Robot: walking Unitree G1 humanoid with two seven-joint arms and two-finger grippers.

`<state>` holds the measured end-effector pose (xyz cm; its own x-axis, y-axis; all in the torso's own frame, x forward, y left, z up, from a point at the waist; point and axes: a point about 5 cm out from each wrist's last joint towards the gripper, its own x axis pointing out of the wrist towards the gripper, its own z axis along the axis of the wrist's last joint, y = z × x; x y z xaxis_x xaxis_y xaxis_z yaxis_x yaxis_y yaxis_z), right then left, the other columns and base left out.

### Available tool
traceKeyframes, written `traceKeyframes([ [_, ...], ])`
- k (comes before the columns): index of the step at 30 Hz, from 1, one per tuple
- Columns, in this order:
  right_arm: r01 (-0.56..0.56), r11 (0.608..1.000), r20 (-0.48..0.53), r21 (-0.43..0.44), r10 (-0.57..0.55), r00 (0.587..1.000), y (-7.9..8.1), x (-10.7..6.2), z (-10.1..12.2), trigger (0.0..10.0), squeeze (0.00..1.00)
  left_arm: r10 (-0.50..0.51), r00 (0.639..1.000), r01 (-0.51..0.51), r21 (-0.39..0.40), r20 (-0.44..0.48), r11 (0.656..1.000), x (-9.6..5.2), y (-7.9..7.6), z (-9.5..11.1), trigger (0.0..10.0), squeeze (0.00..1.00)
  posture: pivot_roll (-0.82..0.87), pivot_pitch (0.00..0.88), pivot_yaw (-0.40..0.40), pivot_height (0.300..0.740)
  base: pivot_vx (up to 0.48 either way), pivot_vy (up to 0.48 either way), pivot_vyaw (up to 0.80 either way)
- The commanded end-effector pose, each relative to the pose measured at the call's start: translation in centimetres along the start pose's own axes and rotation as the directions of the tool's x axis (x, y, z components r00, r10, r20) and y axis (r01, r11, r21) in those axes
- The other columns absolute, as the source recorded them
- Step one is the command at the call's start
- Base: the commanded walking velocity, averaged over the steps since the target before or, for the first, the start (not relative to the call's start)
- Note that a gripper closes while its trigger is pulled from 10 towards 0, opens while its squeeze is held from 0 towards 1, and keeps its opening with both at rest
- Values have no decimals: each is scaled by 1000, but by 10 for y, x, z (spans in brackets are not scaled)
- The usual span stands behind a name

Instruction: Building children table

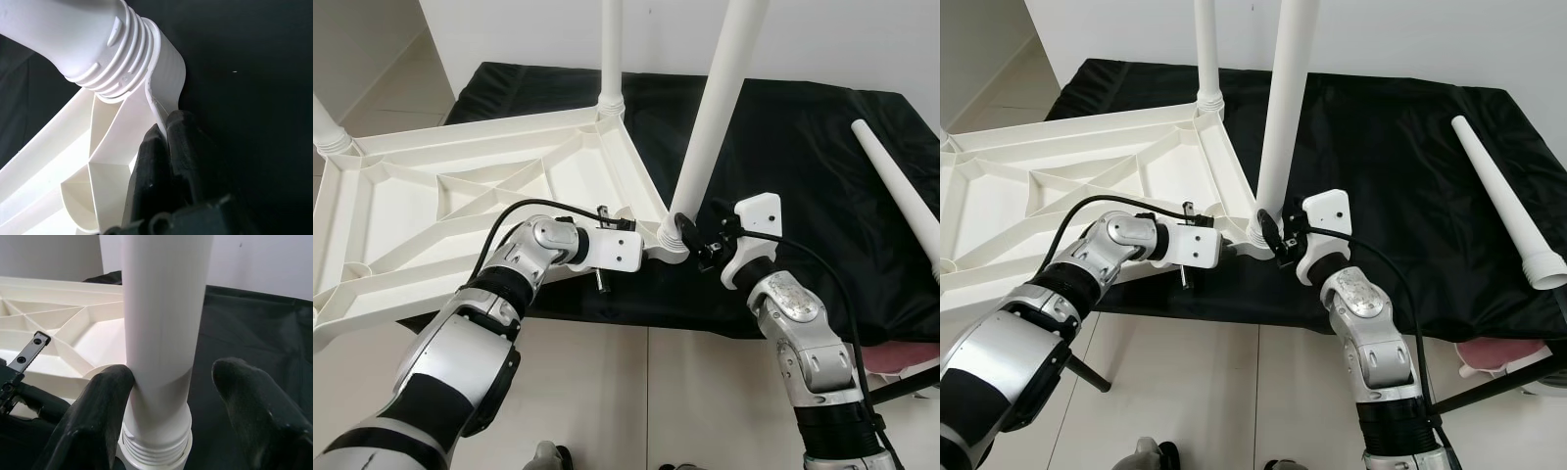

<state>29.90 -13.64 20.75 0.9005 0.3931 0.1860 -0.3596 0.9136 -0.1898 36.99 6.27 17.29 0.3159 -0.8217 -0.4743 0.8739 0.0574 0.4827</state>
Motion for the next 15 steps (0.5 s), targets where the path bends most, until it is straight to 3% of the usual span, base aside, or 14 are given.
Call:
traceKeyframes([
  [1,-45,998,-7,-33,45,999,0,-5,3,10000,0,-224,975,223,94,1,970,5,-22,0,0,0,-44,153,-3,740,0,0,0],
  [5,-67,996,-15,-54,66,998,-1,-7,5,10000,0,-254,967,251,117,11,961,6,-26,1,0,0,-44,153,-3,740,0,0,0],
  [8,-98,993,-31,-62,96,995,-10,-9,7,10000,0,-278,960,272,143,28,952,7,-33,2,0,0,-51,150,-7,740,0,0,0],
  [9,-166,985,-46,-41,165,985,-16,-10,8,10000,0,-298,954,288,166,40,943,8,-39,2,0,0,-51,150,-9,740,0,0,0],
  [15,-289,957,-62,-10,288,956,-13,-11,9,10000,0,-312,949,300,187,41,936,7,-44,1,0,0,-49,149,-12,740,0,0,0],
])
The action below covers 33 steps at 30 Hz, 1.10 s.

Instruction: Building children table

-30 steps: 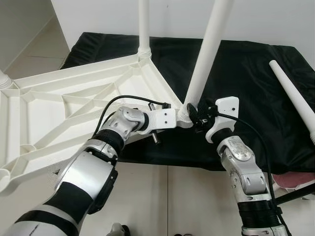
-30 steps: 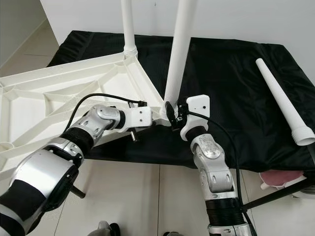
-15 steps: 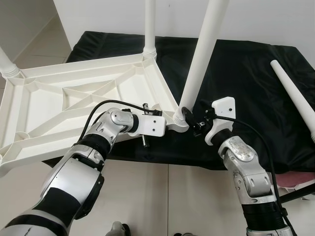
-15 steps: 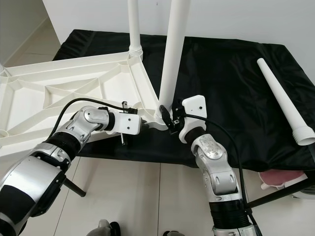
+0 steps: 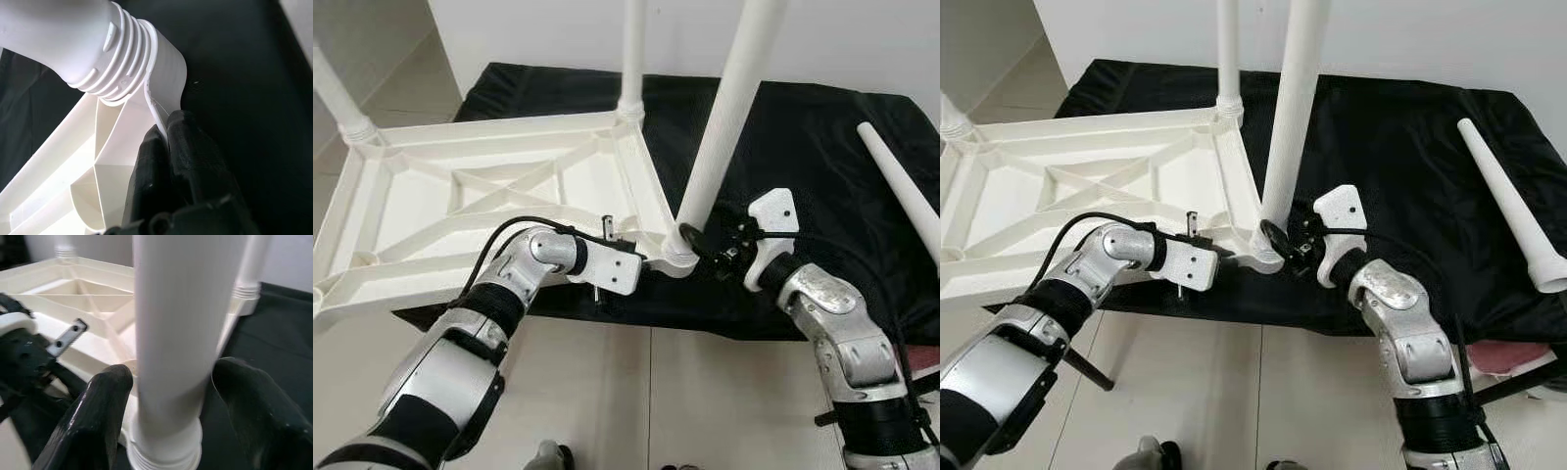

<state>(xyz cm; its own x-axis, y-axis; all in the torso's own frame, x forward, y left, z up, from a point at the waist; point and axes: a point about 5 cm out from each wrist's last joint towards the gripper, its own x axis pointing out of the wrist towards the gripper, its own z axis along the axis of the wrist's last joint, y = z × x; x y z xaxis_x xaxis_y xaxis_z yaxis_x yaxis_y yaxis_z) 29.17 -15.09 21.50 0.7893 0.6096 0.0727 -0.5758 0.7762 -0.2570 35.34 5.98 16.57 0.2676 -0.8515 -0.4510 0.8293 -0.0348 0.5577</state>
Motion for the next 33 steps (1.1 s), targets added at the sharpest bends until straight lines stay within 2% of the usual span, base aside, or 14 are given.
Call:
traceKeyframes([
  [1,-30,999,-2,14,30,1000,-1,0,1,10000,0,-280,960,278,54,26,959,7,-26,1,0,0,-49,149,-12,740,0,0,0],
  [9,-210,977,-51,30,211,976,-4,8,0,10000,0,-323,945,317,101,56,943,-6,-31,7,0,0,-34,141,-32,740,0,0,0],
  [16,-232,973,-75,9,232,970,-9,15,-2,10000,0,-341,938,332,119,67,936,-10,-34,11,0,0,-33,138,-35,740,0,0,0],
  [21,-296,955,-97,22,297,950,-3,16,-8,10000,0,-337,938,325,129,85,937,-10,-34,15,0,0,-29,127,-36,740,0,0,0],
  [26,-311,950,-117,25,312,943,-2,17,-14,10000,0,-335,935,323,113,114,940,-9,-33,19,0,0,-30,123,-33,740,0,0,0],
  [27,-270,963,-132,28,271,953,-3,17,-21,706,0,-325,935,315,86,142,945,-9,-31,23,0,0,-32,117,-31,740,0,0,0],
  [30,-238,971,-143,30,240,960,-4,18,-25,706,0,-318,934,311,66,161,948,-8,-29,25,0,0,-32,117,-31,740,0,0,0],
  [31,-199,980,-161,31,201,966,-5,18,-31,0,0,-308,935,304,49,177,951,-8,-28,27,0,0,-30,115,-32,740,0,0,0],
  [32,-127,991,-193,29,131,972,-6,18,-39,0,0,-292,936,293,29,195,956,-6,-26,30,0,0,-31,114,-31,740,0,0,0],
  [33,-127,991,-193,29,131,972,-6,18,-39,0,0,-292,936,293,29,195,956,-6,-26,30,0,0,-31,114,-31,740,0,0,0],
])
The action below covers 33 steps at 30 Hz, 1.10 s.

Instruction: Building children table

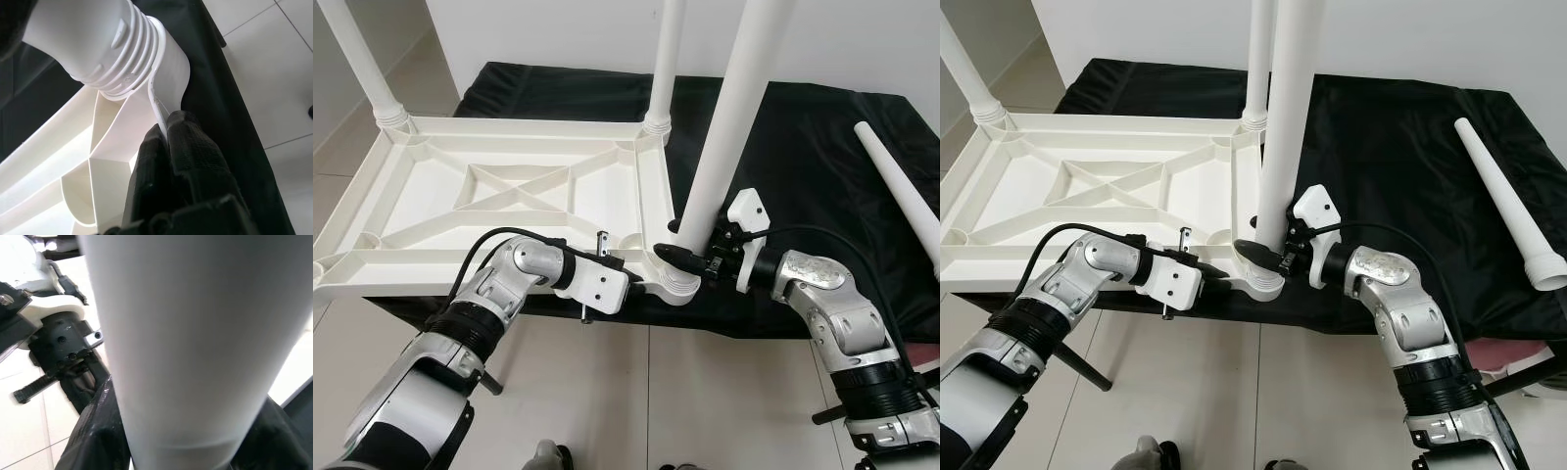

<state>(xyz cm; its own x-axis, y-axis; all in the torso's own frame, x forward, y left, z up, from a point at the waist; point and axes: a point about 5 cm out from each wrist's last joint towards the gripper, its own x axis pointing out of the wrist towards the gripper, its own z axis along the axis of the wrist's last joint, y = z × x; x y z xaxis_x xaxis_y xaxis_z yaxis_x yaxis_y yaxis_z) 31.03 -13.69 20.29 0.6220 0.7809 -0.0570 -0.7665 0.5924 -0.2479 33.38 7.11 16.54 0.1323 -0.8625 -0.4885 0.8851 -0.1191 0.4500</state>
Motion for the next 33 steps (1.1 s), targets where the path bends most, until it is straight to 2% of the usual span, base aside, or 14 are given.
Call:
traceKeyframes([
  [1,136,991,-130,18,-132,983,-8,-5,-26,0,0,-174,975,164,79,140,983,12,-9,25,0,0,-31,114,-31,740,0,0,0],
  [12,554,832,-269,24,-528,805,-13,-3,-59,0,0,-139,963,138,19,232,990,24,2,44,0,0,-37,111,-22,740,0,0,0],
  [16,854,518,-351,47,-792,500,-17,-4,-72,0,0,-144,958,149,-1,248,989,38,11,57,0,0,-32,118,-16,740,0,0,0],
  [17,854,518,-351,47,-792,500,-17,-4,-72,0,0,-144,958,149,-1,248,989,38,11,57,0,0,-32,118,-16,740,0,0,0],
  [18,906,419,-350,69,-840,415,-15,-3,-71,0,0,-137,959,142,-5,248,990,43,14,62,0,0,-31,120,-14,740,0,0,0],
  [19,916,393,-351,76,-850,394,-14,-2,-70,0,0,-133,959,139,-6,249,990,45,15,63,0,0,-31,121,-13,740,0,0,0],
  [25,923,379,-322,62,-868,378,-12,4,-64,0,0,-145,957,150,1,251,989,48,17,67,0,0,-31,126,-7,740,0,0,0],
  [26,909,411,-306,68,-858,411,-11,7,-62,2471,0,-148,957,152,2,251,988,47,16,67,0,0,-30,128,-6,740,0,0,0],
  [27,900,432,-286,63,-856,431,-11,9,-59,10000,0,-152,957,156,3,247,988,46,16,66,0,0,-30,129,-5,740,0,0,0],
  [29,894,444,-272,59,-855,442,-10,10,-57,10000,0,-154,957,158,3,245,987,46,15,65,0,0,-30,129,-5,740,0,0,0],
  [30,877,478,-219,50,-851,477,-10,11,-50,10000,200,-159,958,163,2,238,987,45,13,62,0,0,-28,131,-5,740,0,0,0],
  [31,877,478,-219,50,-851,477,-10,11,-50,10000,200,-159,958,163,2,238,987,45,13,62,0,0,-28,131,-5,740,0,0,0],
  [32,866,494,-199,70,-844,498,-10,12,-47,10000,1000,-160,958,164,1,237,986,45,13,62,0,0,-26,132,-5,740,0,0,0],
  [33,837,540,-153,91,-823,547,-11,12,-39,10000,1000,-170,958,173,4,233,985,44,11,60,0,0,-26,133,-5,740,0,0,0],
])
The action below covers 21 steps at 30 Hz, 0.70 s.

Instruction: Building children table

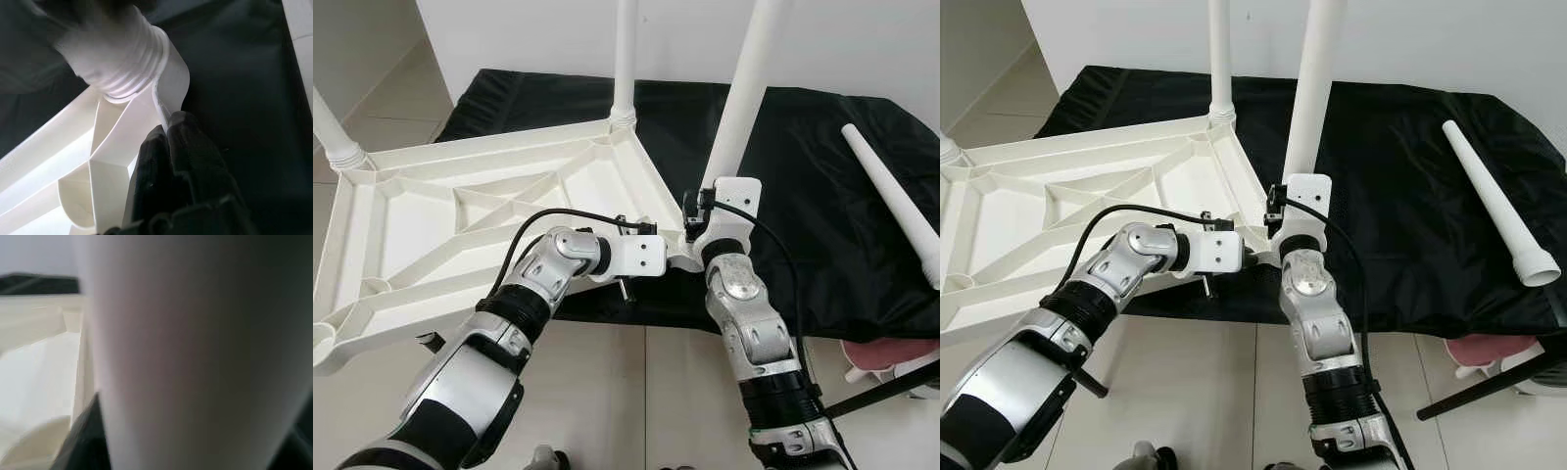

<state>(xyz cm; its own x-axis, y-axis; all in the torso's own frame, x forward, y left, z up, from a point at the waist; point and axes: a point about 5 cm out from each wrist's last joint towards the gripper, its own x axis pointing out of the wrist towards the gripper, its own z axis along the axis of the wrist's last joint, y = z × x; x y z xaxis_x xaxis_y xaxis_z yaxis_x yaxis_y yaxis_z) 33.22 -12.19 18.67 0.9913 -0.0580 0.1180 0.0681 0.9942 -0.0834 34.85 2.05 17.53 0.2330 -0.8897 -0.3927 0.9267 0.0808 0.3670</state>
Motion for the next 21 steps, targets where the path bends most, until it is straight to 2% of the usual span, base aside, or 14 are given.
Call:
traceKeyframes([
  [1,23,1000,-95,-13,-24,995,-18,-1,-21,10000,1000,-328,934,305,162,139,938,3,-19,31,0,0,-26,133,-5,740,0,0,0],
  [2,-13,1000,-75,-11,12,997,-17,0,-17,10000,1000,-334,933,312,164,136,936,3,-20,30,0,0,-26,133,-4,740,0,0,0],
  [3,-49,999,-55,-16,48,997,-17,0,-12,10000,0,-342,930,320,166,132,933,2,-21,29,0,0,-26,133,-4,740,0,0,0],
  [7,-151,987,-19,-50,150,988,-21,0,-1,10000,0,-375,920,352,174,119,920,0,-28,23,0,0,-30,136,-3,740,0,0,0],
  [9,-272,957,-31,-98,270,962,-28,-2,2,10000,0,-405,908,381,188,108,905,-4,-34,20,0,0,-32,138,-2,740,0,0,0],
  [10,-272,957,-31,-98,270,962,-28,-2,2,10000,0,-405,908,381,188,108,905,-4,-34,20,0,0,-32,138,-2,740,0,0,0],
  [11,-324,939,-45,-114,321,946,-29,-4,1,10000,0,-414,904,390,193,104,900,-5,-37,18,0,0,-32,138,-2,740,0,0,0],
  [12,-481,865,-87,-142,473,877,-32,-14,-1,10000,0,-434,897,410,208,85,888,-11,-41,14,0,0,-31,139,-5,740,0,0,0],
  [13,-481,865,-87,-142,473,877,-32,-14,-1,10000,0,-434,897,410,208,85,888,-11,-41,14,0,0,-31,139,-5,740,0,0,0],
  [15,-589,792,-117,-163,577,808,-34,-24,-3,10000,0,-444,894,421,218,68,881,-15,-44,11,0,0,-29,139,-6,740,0,0,0],
  [16,-589,792,-117,-163,577,808,-34,-24,-3,10000,0,-444,894,421,218,68,881,-15,-44,11,0,0,-29,139,-6,740,0,0,0],
  [18,-671,724,-161,-163,651,742,-36,-33,-8,10000,0,-450,891,428,225,53,875,-20,-46,8,0,0,-28,139,-9,740,0,0,0],
  [19,-671,724,-161,-163,651,742,-36,-33,-8,10000,0,-450,891,428,225,53,875,-20,-46,8,0,0,-28,139,-9,740,0,0,0],
  [21,-733,668,-219,-128,702,678,-40,-40,-14,10000,0,-457,889,436,228,45,871,-25,-48,5,0,0,-26,139,-12,740,0,0,0],
])
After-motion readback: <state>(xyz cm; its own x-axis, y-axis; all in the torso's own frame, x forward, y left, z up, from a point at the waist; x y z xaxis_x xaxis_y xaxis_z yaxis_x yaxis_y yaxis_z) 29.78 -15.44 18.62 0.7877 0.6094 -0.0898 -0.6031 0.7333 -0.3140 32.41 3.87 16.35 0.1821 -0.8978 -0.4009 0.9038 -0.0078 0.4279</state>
